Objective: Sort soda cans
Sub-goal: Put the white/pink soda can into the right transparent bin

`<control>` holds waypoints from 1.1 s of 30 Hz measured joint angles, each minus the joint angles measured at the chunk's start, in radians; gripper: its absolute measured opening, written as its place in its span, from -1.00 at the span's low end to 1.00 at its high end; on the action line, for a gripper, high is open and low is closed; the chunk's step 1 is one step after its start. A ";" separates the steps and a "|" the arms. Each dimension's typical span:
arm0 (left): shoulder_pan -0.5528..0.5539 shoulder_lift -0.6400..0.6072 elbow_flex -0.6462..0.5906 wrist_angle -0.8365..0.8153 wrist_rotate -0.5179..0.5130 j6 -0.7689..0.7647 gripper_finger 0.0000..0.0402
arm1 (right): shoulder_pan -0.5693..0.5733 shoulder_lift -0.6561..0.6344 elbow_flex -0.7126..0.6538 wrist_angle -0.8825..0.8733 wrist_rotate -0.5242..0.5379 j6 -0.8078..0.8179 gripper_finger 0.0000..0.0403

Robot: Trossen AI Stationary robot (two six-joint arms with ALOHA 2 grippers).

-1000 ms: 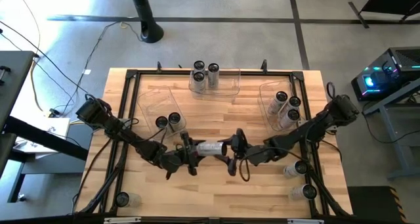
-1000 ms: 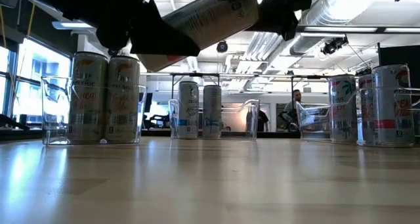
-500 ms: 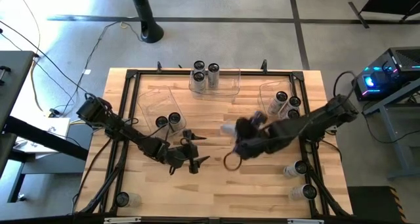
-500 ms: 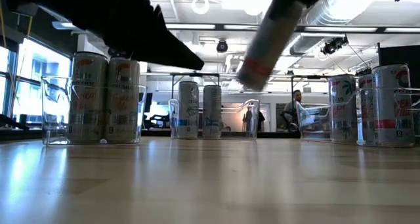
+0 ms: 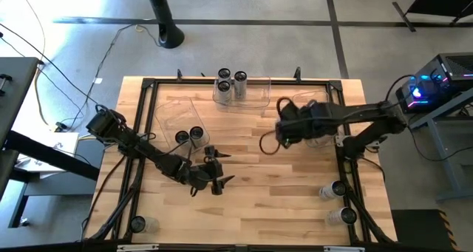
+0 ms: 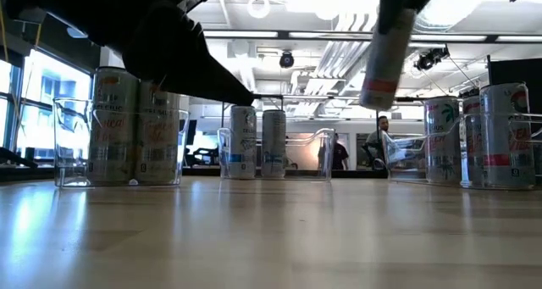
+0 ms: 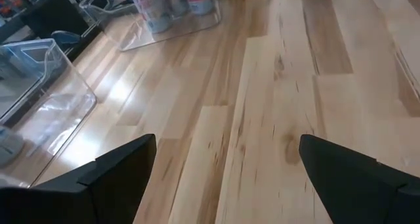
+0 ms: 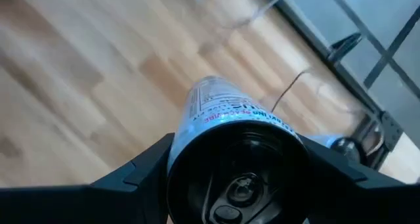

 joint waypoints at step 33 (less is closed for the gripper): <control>0.000 0.000 0.000 -0.018 0.000 -0.042 0.85 | -0.191 -0.307 -0.185 -0.013 -0.250 0.039 0.19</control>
